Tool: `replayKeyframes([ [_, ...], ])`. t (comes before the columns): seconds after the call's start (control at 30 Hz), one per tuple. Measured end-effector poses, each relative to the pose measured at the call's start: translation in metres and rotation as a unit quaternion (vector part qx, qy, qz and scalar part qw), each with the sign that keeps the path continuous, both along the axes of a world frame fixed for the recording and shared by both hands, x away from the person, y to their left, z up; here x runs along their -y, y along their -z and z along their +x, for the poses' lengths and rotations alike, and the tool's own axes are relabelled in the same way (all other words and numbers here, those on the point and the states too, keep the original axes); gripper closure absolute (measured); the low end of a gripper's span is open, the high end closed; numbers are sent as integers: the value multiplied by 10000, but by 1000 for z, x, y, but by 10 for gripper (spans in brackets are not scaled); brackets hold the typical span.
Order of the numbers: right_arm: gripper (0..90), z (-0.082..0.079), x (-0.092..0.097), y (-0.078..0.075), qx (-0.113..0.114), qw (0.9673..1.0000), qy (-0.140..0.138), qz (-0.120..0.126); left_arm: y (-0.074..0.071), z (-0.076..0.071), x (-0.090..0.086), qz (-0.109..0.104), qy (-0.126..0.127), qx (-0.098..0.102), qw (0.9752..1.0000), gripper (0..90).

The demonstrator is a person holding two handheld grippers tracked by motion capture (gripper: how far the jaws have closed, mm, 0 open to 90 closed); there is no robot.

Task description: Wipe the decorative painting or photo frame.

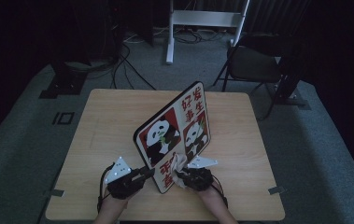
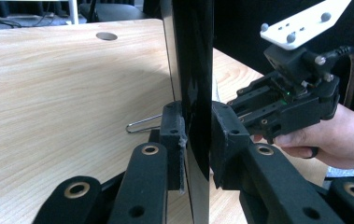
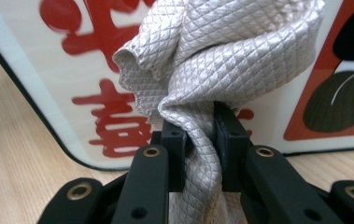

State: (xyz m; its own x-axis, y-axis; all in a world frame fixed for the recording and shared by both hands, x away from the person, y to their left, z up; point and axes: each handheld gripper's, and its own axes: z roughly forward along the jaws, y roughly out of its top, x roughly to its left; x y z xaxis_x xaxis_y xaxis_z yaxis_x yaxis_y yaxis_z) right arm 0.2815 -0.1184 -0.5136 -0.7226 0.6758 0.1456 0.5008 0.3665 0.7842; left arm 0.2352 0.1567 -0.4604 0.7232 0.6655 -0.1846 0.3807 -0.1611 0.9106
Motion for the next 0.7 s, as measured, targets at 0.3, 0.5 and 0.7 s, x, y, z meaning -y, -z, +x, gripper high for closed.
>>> replayKeyframes([
  [0.3, 769, 0, 3, 6, -139, 9999, -23, -46, 0, 0, 0, -11, 21, -7, 10000, 776],
  [0.5, 769, -2, 1, -23, 101, 9996, -101, 236, 0, 1, 0, -15, 28, -10, 10000, 775],
  [0.7, 769, -3, -3, -64, 541, 9969, -169, 554, 1, 1, -1, -51, 25, -24, 10000, 775],
])
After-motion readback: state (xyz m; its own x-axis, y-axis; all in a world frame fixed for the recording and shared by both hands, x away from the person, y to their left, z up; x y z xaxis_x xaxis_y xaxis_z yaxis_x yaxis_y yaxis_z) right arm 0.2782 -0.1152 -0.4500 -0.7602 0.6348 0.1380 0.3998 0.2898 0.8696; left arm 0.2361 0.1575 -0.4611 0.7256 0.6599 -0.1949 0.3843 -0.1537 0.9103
